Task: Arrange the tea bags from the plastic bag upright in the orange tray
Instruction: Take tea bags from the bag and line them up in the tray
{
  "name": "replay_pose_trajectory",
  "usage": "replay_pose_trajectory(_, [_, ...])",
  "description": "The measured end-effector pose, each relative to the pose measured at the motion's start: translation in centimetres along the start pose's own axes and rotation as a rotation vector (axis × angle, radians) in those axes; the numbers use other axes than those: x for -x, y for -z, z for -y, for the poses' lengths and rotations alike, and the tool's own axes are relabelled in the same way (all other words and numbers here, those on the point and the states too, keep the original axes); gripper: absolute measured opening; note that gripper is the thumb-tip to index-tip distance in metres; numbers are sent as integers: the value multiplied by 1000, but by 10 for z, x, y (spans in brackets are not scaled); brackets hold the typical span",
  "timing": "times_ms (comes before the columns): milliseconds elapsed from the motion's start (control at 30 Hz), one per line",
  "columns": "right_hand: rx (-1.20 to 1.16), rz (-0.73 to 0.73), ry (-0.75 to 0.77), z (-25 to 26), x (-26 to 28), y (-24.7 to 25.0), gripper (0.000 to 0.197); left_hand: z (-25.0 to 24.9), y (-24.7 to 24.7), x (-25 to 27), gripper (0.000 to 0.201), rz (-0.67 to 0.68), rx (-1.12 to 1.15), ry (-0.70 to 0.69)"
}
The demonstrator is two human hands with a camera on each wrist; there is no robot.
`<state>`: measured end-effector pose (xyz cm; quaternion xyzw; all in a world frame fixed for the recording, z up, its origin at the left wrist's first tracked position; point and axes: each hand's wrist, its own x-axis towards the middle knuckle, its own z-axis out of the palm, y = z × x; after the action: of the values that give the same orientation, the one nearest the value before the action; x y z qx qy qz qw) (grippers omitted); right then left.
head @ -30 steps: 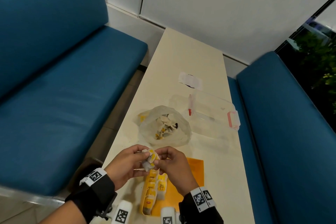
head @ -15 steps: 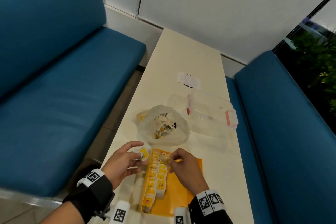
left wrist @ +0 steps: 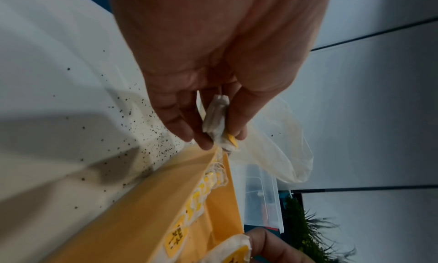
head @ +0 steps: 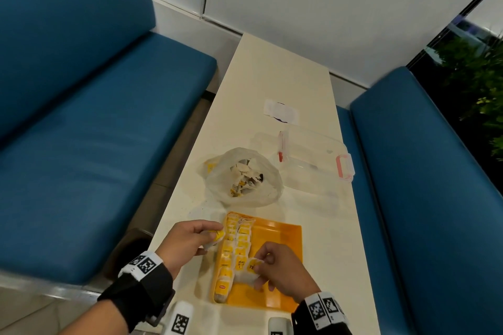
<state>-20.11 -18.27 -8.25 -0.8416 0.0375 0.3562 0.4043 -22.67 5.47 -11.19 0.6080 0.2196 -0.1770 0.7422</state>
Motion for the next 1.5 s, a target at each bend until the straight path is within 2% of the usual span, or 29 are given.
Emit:
replay_pose_trajectory(167, [73,56,-91,-5,-8,-15,13,5,-4,1,32,17,-89,-96])
replay_pose_trajectory(333, [95,-20,-140,-13,-22,-33,15,14,-6,1,32,73,-186,-164])
replay_pose_trajectory(533, [68,-128,-131,-16,-28,-41,18,18,-10,1,26,93,-239,-182])
replay_pose_trajectory(800, [122,-230,-92,-8,-24,-42,18,17,-6,0,35,123,-215,-207])
replay_pose_trajectory(900, [244,-347,34,2,-17,-33,18,12,-7,1,39,114,-201,-219])
replay_pose_trajectory(967, [84,-348,158,18,-7,-26,16,8,-10,3,37,105,-195,-237])
replay_pose_trajectory(1067, [-279,-207,238,43,7,-21,13,1,-14,6,36,102,-163,-276])
replay_pose_trajectory(1167, [-363,-154,275,52,9,-19,13,-6,-17,8,32,80,-132,-310])
replay_pose_trajectory(1267, [-417,-137,275,55,10,-21,30,-9,-16,9,29,43,-117,-330])
replay_pose_trajectory(1300, [-374,-156,278,56,11,-22,29,-10,-16,10,30,52,-116,-325])
replay_pose_trajectory(1400, [-371,-258,286,53,8,-18,9,-10,-13,12,29,77,-179,-311])
replay_pose_trajectory(1500, [-357,-321,252,44,6,-1,6,-6,0,8,13,-64,-283,-287])
